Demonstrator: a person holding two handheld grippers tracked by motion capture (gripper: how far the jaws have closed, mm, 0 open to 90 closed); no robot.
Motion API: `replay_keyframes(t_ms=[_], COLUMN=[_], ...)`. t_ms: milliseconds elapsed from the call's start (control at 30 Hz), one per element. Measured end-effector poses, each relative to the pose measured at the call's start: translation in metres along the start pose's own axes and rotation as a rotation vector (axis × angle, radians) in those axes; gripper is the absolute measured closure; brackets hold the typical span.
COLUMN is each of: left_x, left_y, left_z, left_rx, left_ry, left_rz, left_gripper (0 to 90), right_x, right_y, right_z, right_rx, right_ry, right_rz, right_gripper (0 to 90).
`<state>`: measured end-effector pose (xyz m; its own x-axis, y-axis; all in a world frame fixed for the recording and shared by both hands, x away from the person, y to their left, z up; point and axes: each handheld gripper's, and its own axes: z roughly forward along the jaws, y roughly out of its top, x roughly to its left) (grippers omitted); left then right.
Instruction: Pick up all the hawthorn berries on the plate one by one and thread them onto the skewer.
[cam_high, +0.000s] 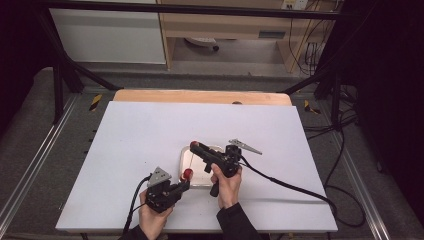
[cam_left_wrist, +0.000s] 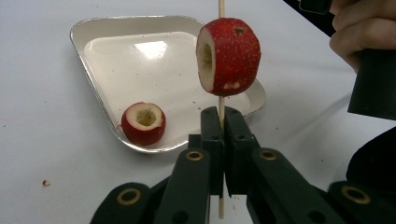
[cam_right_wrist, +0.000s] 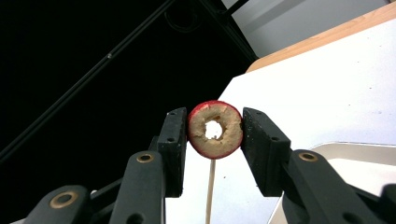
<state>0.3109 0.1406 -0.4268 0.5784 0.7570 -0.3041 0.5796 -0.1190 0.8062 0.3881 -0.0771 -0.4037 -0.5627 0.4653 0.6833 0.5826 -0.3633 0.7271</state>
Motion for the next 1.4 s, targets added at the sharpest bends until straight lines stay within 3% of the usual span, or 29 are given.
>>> replay_keyframes(t_ms=[200, 367, 667, 833, 900, 1000, 1067, 1233, 1300, 1400], left_x=[0.0, 0.003, 0.007, 0.007, 0.008, 0.01, 0.011, 0.018, 0.021, 0.025], left_y=[-0.002, 0.0, 0.0, 0.001, 0.0, 0.0, 0.001, 0.001, 0.002, 0.004], left_z=[-0.001, -0.002, -0.001, -0.001, 0.0, -0.001, -0.002, -0.009, -0.011, -0.017], left_rx=[-0.01, -0.03, -0.021, -0.008, 0.004, 0.016, 0.024, 0.067, 0.076, 0.09], left_ry=[-0.068, -0.048, -0.041, -0.026, -0.022, -0.023, -0.005, 0.037, 0.038, 0.042], left_rz=[-0.076, -0.088, -0.099, -0.059, -0.048, -0.019, 0.022, 0.075, 0.113, 0.135], left_gripper=[87.9, 87.3, 87.9, 87.9, 87.9, 88.0, 88.0, 88.0, 88.0, 88.0], right_x=[0.002, 0.0, 0.002, 0.003, 0.005, 0.007, 0.007, 0.003, -0.001, -0.005], right_y=[-0.006, -0.018, -0.038, -0.034, -0.029, -0.018, -0.01, 0.007, 0.011, 0.015], right_z=[-0.001, 0.002, -0.001, -0.002, -0.004, -0.008, -0.011, -0.016, -0.018, -0.019], right_rx=[-0.002, 0.03, 0.099, 0.125, 0.117, 0.139, 0.167, 0.252, 0.3, 0.393], right_ry=[-0.011, -0.007, -0.005, -0.001, -0.017, -0.031, -0.064, -0.13, -0.153, -0.179], right_rz=[-0.027, -0.015, -0.024, -0.063, -0.099, -0.144, -0.173, -0.27, -0.323, -0.385], right_gripper=[61.9, 62.0, 61.9, 61.4, 49.4, 41.1, 33.1, 17.7, 13.5, 9.3])
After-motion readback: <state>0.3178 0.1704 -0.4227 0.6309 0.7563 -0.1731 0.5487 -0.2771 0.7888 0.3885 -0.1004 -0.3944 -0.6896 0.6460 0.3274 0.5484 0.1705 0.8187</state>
